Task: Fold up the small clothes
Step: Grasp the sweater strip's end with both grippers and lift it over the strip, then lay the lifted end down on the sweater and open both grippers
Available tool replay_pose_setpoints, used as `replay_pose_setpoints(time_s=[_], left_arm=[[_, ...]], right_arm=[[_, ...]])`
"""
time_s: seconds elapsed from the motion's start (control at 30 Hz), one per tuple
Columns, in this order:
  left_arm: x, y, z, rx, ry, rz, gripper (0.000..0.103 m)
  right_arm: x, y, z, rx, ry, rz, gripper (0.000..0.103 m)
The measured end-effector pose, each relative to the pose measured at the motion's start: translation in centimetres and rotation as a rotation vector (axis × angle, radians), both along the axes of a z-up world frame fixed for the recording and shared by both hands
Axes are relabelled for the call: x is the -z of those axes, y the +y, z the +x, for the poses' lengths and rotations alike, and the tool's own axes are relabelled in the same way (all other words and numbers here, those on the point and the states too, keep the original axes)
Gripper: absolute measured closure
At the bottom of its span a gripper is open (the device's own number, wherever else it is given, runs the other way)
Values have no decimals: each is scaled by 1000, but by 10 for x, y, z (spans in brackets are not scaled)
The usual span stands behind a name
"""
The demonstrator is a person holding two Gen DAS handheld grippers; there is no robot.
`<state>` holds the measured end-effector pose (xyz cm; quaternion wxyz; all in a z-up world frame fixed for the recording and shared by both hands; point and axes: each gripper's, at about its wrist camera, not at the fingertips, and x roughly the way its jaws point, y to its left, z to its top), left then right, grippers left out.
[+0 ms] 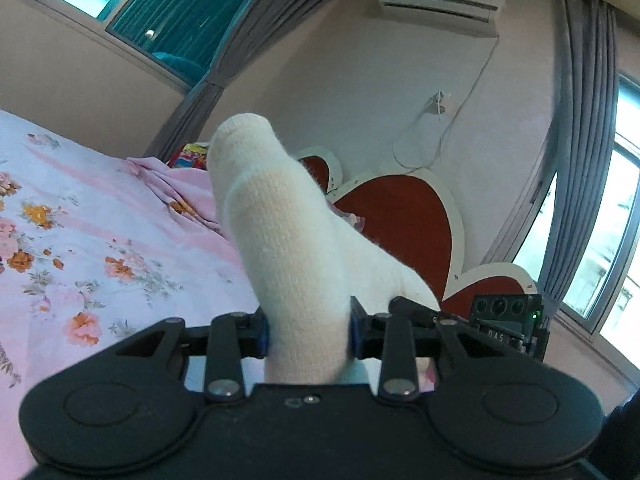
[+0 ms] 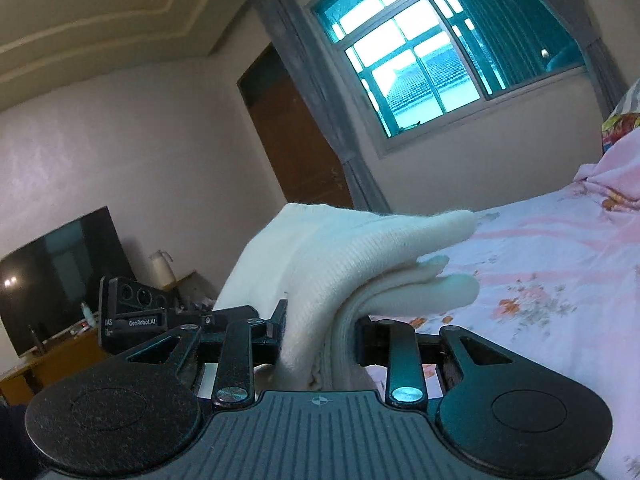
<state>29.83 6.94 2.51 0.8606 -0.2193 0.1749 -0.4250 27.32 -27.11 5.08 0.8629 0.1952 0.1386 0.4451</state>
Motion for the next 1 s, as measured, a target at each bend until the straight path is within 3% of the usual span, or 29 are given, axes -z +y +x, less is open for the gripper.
replay_pose_setpoints(time_s=[0.1, 0.2, 0.47, 0.6, 0.63, 0.7, 0.8, 0.9, 1.0], left_arm=[[14, 5, 9, -13, 26, 2, 70], [44, 8, 39, -29, 114, 10, 70], [128, 22, 145, -86, 304, 5, 70], [175, 30, 185, -115, 493, -2, 65], [186, 33, 187, -116, 545, -7, 65], [193, 41, 180, -84, 551, -66, 62], [190, 55, 149, -21, 582, -96, 56], [187, 59, 111, 37, 607, -38, 56], [183, 55, 91, 22, 619, -14, 56]], right_arm=[[13, 10, 6, -7, 29, 14, 73], [36, 18, 34, -4, 107, 10, 73], [114, 40, 147, 28, 309, -10, 73], [157, 48, 197, 46, 467, -33, 68], [169, 48, 205, 55, 520, -46, 64], [185, 40, 205, 63, 573, -47, 50], [195, 11, 183, 10, 610, 35, 41], [202, -14, 143, -73, 646, 67, 41], [206, -13, 123, -72, 648, 35, 41]])
